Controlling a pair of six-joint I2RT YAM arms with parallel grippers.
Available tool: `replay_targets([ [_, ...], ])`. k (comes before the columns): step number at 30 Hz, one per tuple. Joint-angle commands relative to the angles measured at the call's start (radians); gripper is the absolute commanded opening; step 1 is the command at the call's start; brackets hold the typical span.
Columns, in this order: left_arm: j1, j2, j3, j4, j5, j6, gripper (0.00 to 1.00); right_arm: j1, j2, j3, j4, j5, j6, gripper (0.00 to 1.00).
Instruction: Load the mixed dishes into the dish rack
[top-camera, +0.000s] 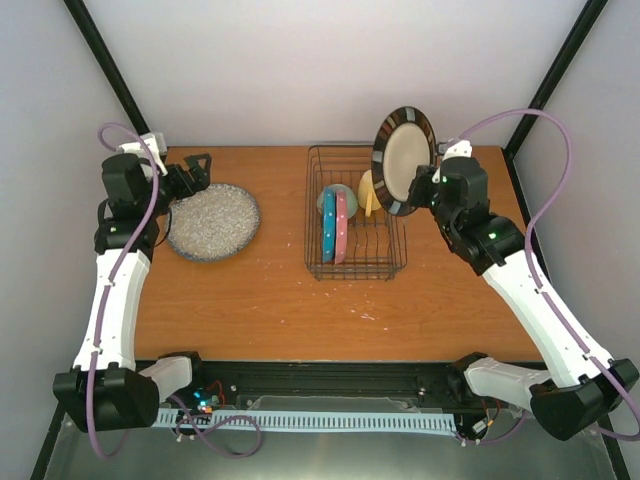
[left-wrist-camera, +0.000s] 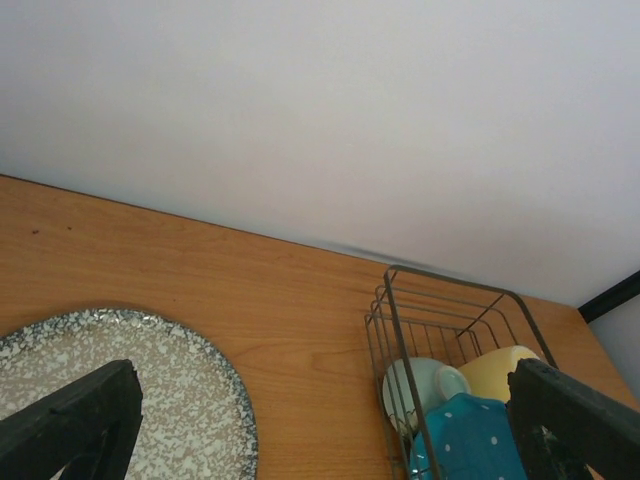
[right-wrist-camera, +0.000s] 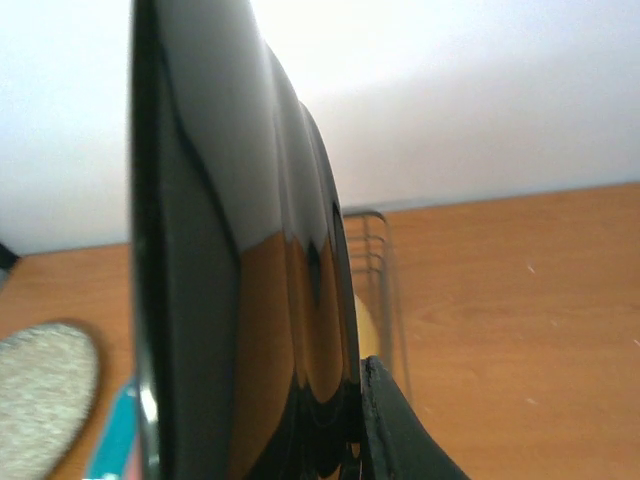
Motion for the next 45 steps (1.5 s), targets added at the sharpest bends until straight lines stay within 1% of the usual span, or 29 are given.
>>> replay_targets([
  [1, -0.005, 0.011, -0.010, 0.004, -0.025, 0.038, 1.00, 0.003, -0.013, -0.053, 0.058, 0.156, 0.019, 0.03],
  [6, -0.005, 0.019, -0.025, 0.001, -0.040, 0.047, 1.00, 0.010, -0.006, -0.109, 0.063, 0.183, 0.041, 0.03],
  [11, -0.005, 0.020, -0.038, 0.009, -0.041, 0.047, 1.00, 0.035, 0.020, -0.122, 0.065, 0.193, 0.049, 0.03],
  [13, -0.005, 0.018, -0.044, 0.013, -0.038, 0.047, 1.00, 0.070, 0.032, -0.120, 0.065, 0.228, 0.042, 0.03],
  [17, -0.005, 0.015, -0.055, 0.014, -0.044, 0.052, 1.00, 0.169, 0.065, -0.101, 0.063, 0.352, 0.013, 0.03],
  [23, -0.005, 0.015, -0.067, 0.012, -0.051, 0.062, 1.00, 0.226, 0.091, -0.112, 0.047, 0.424, 0.023, 0.03],
  [30, -0.005, 0.016, -0.079, 0.018, -0.050, 0.064, 1.00, 0.240, 0.111, -0.149, 0.067, 0.413, 0.056, 0.03],
  [37, -0.005, 0.016, -0.092, 0.021, -0.049, 0.065, 1.00, 0.255, 0.143, -0.149, 0.068, 0.379, 0.091, 0.03],
  [45, -0.005, 0.009, -0.105, 0.019, -0.051, 0.078, 1.00, 0.290, 0.169, -0.163, 0.055, 0.386, 0.131, 0.03],
])
